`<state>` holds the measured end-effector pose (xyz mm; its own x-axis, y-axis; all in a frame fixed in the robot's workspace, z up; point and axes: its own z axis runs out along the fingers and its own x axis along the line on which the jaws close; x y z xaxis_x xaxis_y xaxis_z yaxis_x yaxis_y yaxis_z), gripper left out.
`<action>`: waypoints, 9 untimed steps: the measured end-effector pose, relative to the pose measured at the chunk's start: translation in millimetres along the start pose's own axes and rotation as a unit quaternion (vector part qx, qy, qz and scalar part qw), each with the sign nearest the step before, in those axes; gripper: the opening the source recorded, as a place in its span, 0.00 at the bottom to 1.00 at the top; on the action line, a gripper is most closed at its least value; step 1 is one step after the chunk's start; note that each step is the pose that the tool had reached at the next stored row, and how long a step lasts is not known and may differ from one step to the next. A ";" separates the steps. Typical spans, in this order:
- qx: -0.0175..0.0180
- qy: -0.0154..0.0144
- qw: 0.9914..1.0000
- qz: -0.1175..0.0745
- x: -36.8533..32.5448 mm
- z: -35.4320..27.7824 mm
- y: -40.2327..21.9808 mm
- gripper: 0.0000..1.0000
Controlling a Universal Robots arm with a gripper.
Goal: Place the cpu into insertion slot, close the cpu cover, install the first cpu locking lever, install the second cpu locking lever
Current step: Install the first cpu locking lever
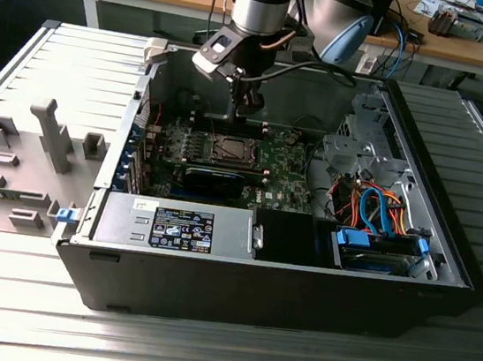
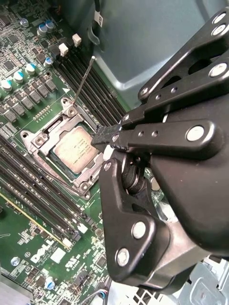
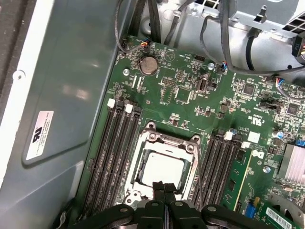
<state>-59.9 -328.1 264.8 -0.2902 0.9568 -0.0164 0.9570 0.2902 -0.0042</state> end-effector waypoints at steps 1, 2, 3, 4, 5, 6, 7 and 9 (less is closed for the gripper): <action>0.000 0.000 1.000 -0.002 0.0 0.0 0.0 0.11; 0.000 0.000 1.000 -0.004 0.0 0.0 0.0 0.11; 0.000 0.000 1.000 -0.006 0.0 0.0 0.0 0.11; 0.000 0.000 1.000 -0.007 0.0 0.0 0.0 0.11; 0.000 0.000 1.000 -0.008 0.0 0.0 0.0 0.11; 0.000 0.000 1.000 -0.010 0.0 0.0 0.0 0.11; 0.000 0.000 1.000 -0.011 0.0 0.0 0.0 0.11; 0.000 0.000 1.000 -0.014 0.0 0.0 0.0 0.11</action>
<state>-59.9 -328.1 264.8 -0.3176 0.9481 -0.0164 0.9482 0.3176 -0.0042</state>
